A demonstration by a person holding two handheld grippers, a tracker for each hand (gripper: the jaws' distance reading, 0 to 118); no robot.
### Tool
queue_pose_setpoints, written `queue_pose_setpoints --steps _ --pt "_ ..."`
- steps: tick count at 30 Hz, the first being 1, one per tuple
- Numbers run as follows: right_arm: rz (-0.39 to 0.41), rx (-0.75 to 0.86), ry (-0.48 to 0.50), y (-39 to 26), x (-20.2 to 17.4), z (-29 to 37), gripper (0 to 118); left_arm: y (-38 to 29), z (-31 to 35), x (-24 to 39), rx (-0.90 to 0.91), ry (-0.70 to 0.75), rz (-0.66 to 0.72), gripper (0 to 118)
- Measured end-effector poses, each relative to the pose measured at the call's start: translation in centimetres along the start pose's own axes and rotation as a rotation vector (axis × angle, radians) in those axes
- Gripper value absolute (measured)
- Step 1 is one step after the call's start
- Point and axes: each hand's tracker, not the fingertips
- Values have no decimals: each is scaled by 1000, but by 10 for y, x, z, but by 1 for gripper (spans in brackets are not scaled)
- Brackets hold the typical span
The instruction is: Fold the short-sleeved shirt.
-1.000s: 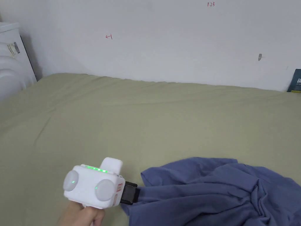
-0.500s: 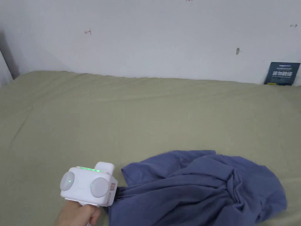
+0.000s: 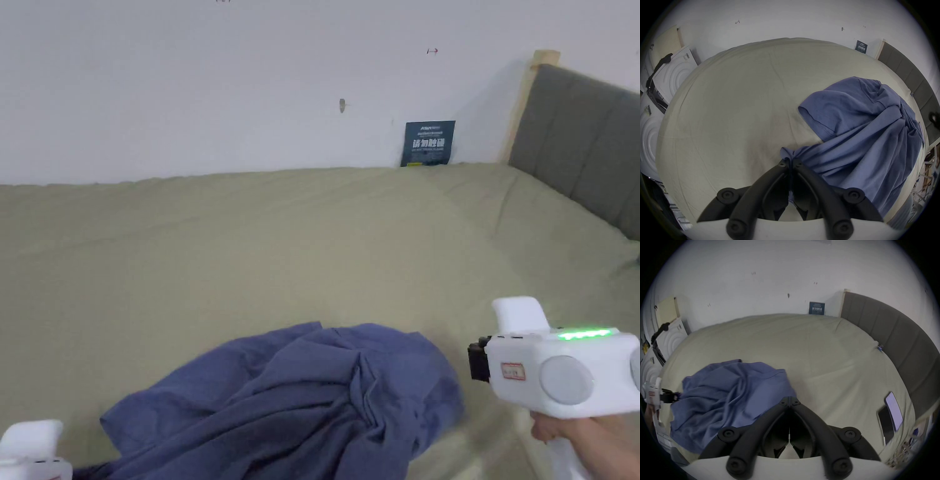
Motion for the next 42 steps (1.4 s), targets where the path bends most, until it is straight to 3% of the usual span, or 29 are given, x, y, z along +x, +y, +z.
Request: queue_pose_setpoints --steps 3,4,5,6,7,8,14,16,17,18,20,22,28,32,35,42 --pt "-19 -91 46 23 9 -49 0 1 0 -4 -4 -19 23 0" --pt "-31 -99 54 28 9 -62 13 2 0 -5 -6 -23 25 0" --pt "-38 -106 49 33 10 -74 47 3 0 -4 -8 -23 22 0" --pt "-38 -155 67 37 10 -88 104 3 1 -3 -9 -24 20 0" --pt "-38 -203 78 39 10 -104 118 5 -1 -5 -13 -27 19 0" --pt "-32 -172 86 40 7 -109 118 5 -1 -5 -15 -25 14 0" --pt "153 -351 -9 19 -18 -148 116 7 -4 -5 -24 -26 7 0" --pt "128 -297 -11 24 -20 -131 82 8 -6 -5 -29 -21 4 0" --pt "126 -282 70 28 -24 -122 51 9 -5 -4 -30 -17 2 0" --pt "151 -264 49 30 -28 -111 2 10 -5 -4 -33 -15 -2 0" --pt "234 -216 18 34 -36 -92 2 14 -5 -11 -42 -17 2 0" --pt "202 -214 40 45 -28 -63 2 17 8 -18 -29 -19 28 0" --pt "82 -7 84 66 18 53 2 34 82 -45 127 48 69 0" --pt "47 104 117 74 23 147 2 53 161 -60 245 113 75 0" --pt "37 180 98 86 37 190 2 69 210 -71 330 204 55 0" --pt "-60 315 122 107 70 270 2 92 320 -94 492 263 105 0"
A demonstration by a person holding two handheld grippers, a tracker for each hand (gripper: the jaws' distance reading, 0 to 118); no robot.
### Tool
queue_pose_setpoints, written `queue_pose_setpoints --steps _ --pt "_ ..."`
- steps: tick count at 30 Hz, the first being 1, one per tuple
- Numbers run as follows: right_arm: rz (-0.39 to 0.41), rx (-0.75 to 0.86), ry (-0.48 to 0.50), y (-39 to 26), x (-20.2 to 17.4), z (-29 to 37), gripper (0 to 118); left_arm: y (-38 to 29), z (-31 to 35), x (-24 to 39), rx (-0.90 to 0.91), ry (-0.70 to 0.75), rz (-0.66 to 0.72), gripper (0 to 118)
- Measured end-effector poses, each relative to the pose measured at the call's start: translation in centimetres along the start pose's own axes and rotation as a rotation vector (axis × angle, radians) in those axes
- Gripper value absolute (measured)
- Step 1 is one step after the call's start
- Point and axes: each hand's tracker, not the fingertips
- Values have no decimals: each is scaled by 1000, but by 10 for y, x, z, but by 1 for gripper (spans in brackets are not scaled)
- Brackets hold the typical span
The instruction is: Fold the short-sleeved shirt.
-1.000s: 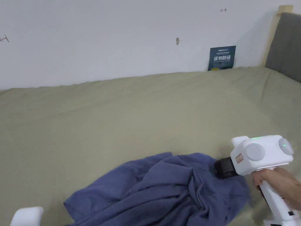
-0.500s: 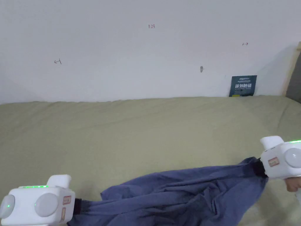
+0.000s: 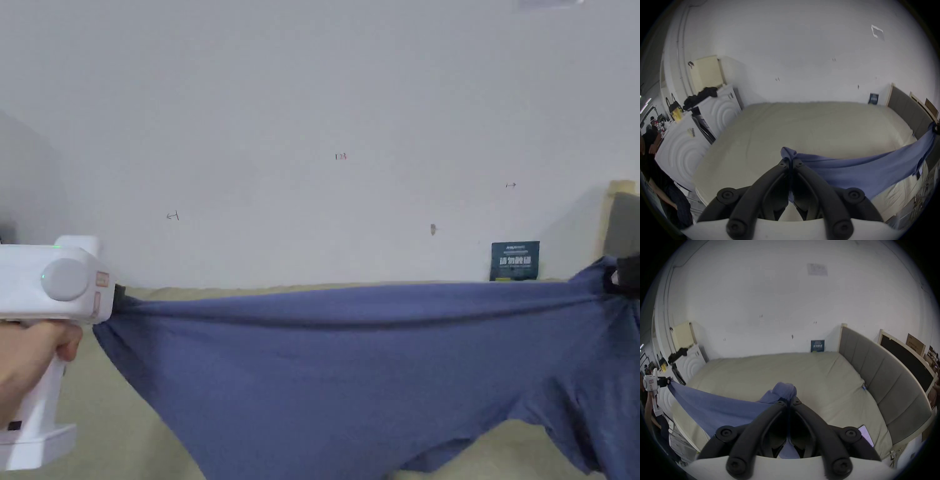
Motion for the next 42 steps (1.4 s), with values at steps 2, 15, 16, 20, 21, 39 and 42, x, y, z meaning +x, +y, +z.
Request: queue_pose_setpoints --steps 2,15,16,20,21,39,42 --pt "-34 50 30 12 -1 18 2 12 13 -6 36 -11 34 0" --pt "21 172 -51 62 -24 19 2 56 10 1 148 34 108 0" --pt "20 181 -64 64 -25 14 2 59 6 2 167 27 125 0" --pt "46 228 -115 73 -32 -9 2 71 -15 16 189 47 140 0" --pt "44 238 -119 76 -33 -17 2 74 -20 20 197 66 136 0" --pt "72 288 -179 143 -45 -164 2 155 -131 74 282 185 82 0" --pt "106 274 -183 146 -46 -191 2 157 -156 81 287 195 83 0"
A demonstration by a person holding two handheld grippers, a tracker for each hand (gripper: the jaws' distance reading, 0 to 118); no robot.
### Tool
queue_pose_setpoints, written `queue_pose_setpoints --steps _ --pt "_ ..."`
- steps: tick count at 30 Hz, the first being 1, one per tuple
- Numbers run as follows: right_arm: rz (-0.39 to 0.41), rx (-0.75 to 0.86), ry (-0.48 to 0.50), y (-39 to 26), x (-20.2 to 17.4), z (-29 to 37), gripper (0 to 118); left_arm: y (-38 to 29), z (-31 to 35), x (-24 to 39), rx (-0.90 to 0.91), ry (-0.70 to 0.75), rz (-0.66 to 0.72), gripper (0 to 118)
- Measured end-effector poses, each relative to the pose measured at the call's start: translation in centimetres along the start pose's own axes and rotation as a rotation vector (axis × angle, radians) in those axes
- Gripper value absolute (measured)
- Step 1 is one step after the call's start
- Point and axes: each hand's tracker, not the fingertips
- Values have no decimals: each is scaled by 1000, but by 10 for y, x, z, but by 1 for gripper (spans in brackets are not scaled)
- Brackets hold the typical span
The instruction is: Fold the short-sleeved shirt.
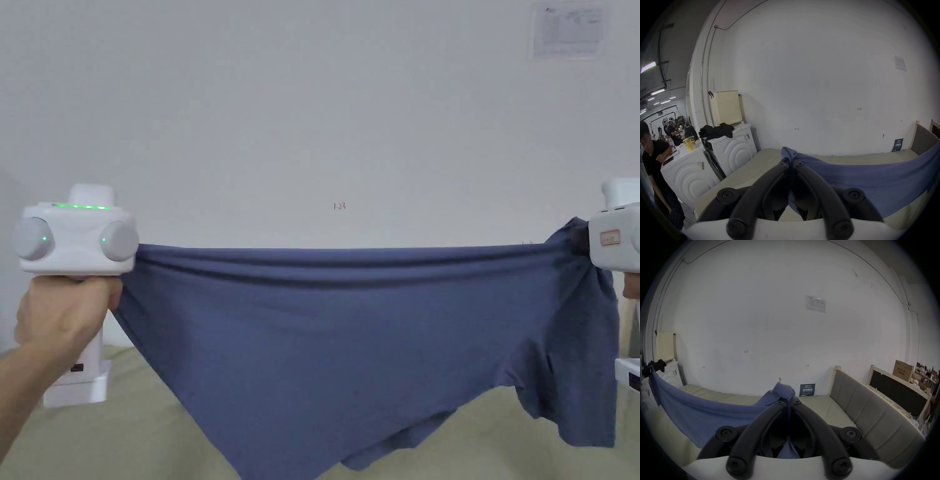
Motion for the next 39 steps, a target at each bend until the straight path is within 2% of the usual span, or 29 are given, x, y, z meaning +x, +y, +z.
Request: queue_pose_setpoints --steps 2,6,14,19,26,30,34,39 --pt "8 0 0 -5 -4 -17 2 -8 -17 9 -14 12 -6 0" --pt "-30 -32 15 -27 -7 -49 2 -42 -46 22 -51 14 -13 0" --pt "33 -206 39 -142 -11 -52 2 -155 -57 24 -257 -66 -39 0" --pt "25 -326 73 -224 -1 -2 2 -237 -19 -3 -369 -120 -43 0" --pt "-40 -481 91 -325 18 101 2 -326 68 -48 -494 -184 -75 0" --pt "-44 -497 78 -365 25 162 2 -353 115 -76 -518 -208 -91 0" --pt "-117 -520 82 -394 38 209 2 -370 149 -101 -554 -236 -76 0" --pt "-117 -545 102 -424 47 239 2 -388 182 -115 -573 -244 -99 0"
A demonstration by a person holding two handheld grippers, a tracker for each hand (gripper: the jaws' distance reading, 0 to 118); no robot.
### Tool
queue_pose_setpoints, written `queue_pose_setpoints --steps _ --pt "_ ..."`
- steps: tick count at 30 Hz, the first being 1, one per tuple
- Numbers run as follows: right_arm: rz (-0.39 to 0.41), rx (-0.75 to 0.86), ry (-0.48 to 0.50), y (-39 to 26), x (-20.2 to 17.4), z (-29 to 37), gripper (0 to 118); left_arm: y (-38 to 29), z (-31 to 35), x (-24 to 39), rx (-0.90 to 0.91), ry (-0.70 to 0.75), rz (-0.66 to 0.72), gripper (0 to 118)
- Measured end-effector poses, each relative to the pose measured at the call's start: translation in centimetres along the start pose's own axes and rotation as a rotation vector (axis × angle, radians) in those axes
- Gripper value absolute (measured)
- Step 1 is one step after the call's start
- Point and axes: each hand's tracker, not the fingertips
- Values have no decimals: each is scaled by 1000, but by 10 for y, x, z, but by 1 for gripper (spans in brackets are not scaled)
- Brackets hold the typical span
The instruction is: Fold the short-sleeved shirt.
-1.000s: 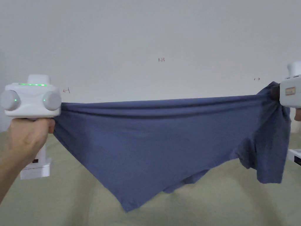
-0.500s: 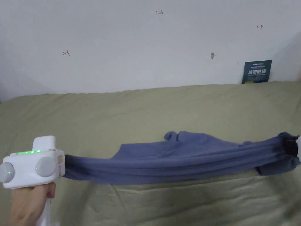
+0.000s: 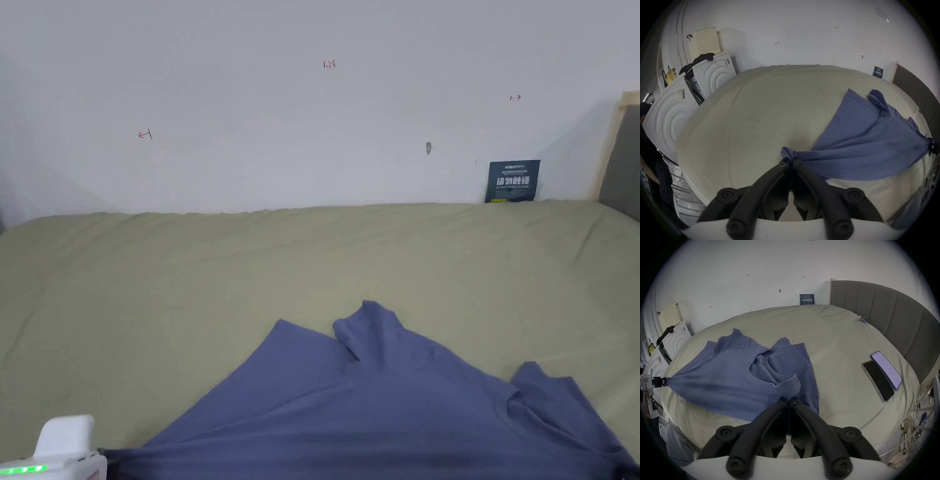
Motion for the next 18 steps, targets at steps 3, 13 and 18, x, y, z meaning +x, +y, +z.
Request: queue_pose_setpoints --steps 3,13,18 --pt "-22 -13 0 -9 3 2 2 -13 4 -7 -6 -1 23 0" --pt "-51 48 -74 -3 -6 13 118 -18 -10 -21 38 -54 17 114" --pt "-1 125 -20 19 -42 42 118 -19 52 17 102 -85 64 112"
